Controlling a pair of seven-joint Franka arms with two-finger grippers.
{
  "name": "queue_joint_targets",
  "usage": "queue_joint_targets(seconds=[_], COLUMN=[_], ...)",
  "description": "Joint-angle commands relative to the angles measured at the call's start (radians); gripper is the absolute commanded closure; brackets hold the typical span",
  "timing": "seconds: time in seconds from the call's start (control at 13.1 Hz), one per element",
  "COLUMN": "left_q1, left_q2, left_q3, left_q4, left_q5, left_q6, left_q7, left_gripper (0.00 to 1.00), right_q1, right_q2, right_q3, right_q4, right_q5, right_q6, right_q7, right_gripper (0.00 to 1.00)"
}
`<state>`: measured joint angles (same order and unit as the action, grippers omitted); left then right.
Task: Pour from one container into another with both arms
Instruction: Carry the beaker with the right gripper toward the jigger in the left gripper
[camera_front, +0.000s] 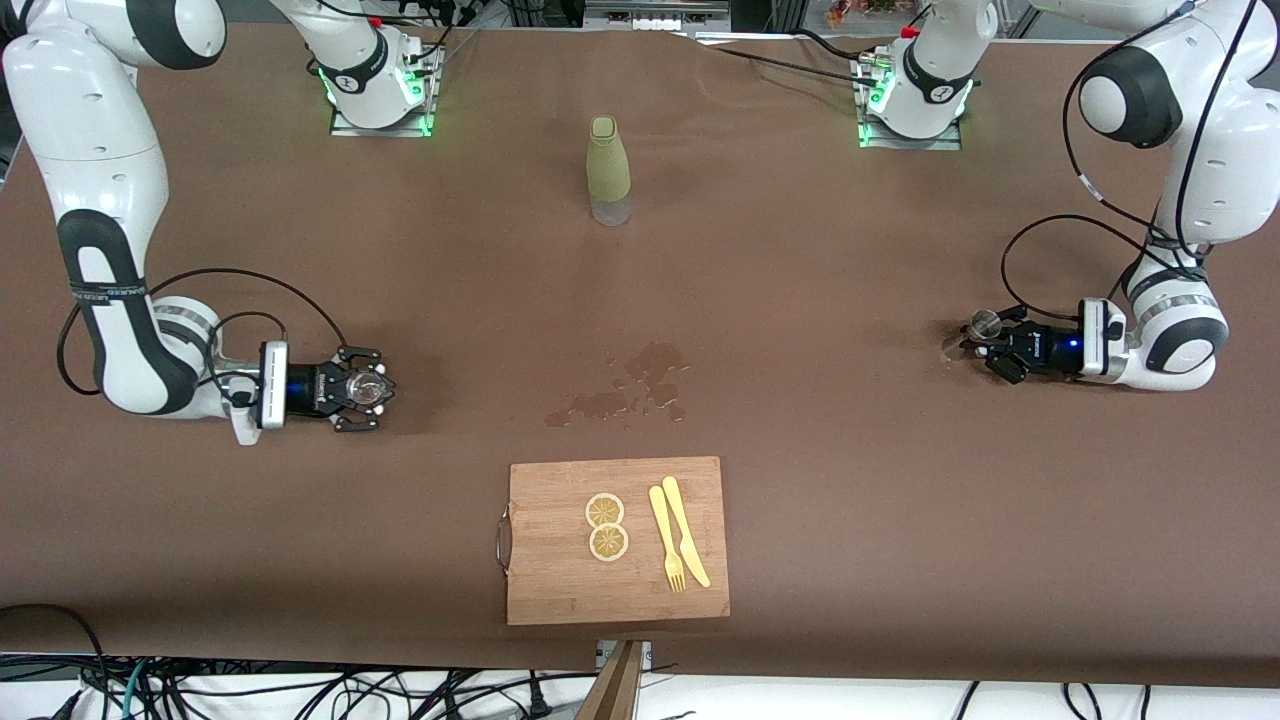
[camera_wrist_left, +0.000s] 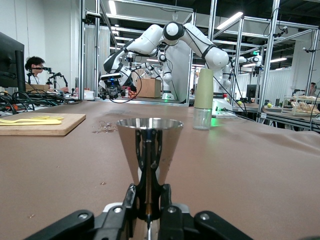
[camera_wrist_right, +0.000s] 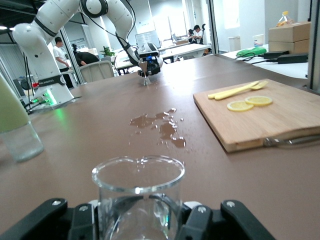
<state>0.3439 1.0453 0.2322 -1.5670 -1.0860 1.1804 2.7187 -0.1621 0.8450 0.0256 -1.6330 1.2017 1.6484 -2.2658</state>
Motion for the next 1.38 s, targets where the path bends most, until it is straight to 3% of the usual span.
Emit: queue_joint_targets(seconds=[0.0, 0.23, 0.61, 0.77, 0.92, 1.3], left_q1=[0.000, -0.002, -0.068, -0.126, -0.166, -0.310], left_q2=[0.012, 0.030, -0.019, -0.040, -0.048, -0.050], left_q3=[0.003, -0.028, -0.060, -0.082, -0.154, -0.287], left_q4=[-0.004, 0.004, 0.015, 0.015, 0.015, 0.015], left_q5=[0.006, -0.044, -0.148, -0.185, -0.218, -0.331], left_q6=[-0.002, -0.001, 0.018, 0.074, 0.183, 0.421], left_q7=[0.095, 0.167, 0.029, -0.029, -0.098, -0.230], left_gripper=[1.00, 1.00, 1.00, 1.00, 1.00, 1.00], right_q1=[0.036, 0.101, 0.194, 0.232, 0.278, 0.450], right_q2=[-0.004, 0.000, 0.003, -0.006, -0.007, -0.015], right_q3=[0.011, 0.013, 0.013, 0.013, 0.013, 0.013], right_q4=[0.036, 0.088, 0.170, 0.171, 0.188, 0.229], right_q5=[0.012, 0.027, 0.075, 0.101, 0.110, 0.121], right_q6=[0.001, 0.010, 0.014, 0.014, 0.034, 0.342], right_q7=[0.084, 0.190, 0.284, 0.284, 0.287, 0.295], right_gripper=[1.00, 1.00, 1.00, 1.00, 1.00, 1.00])
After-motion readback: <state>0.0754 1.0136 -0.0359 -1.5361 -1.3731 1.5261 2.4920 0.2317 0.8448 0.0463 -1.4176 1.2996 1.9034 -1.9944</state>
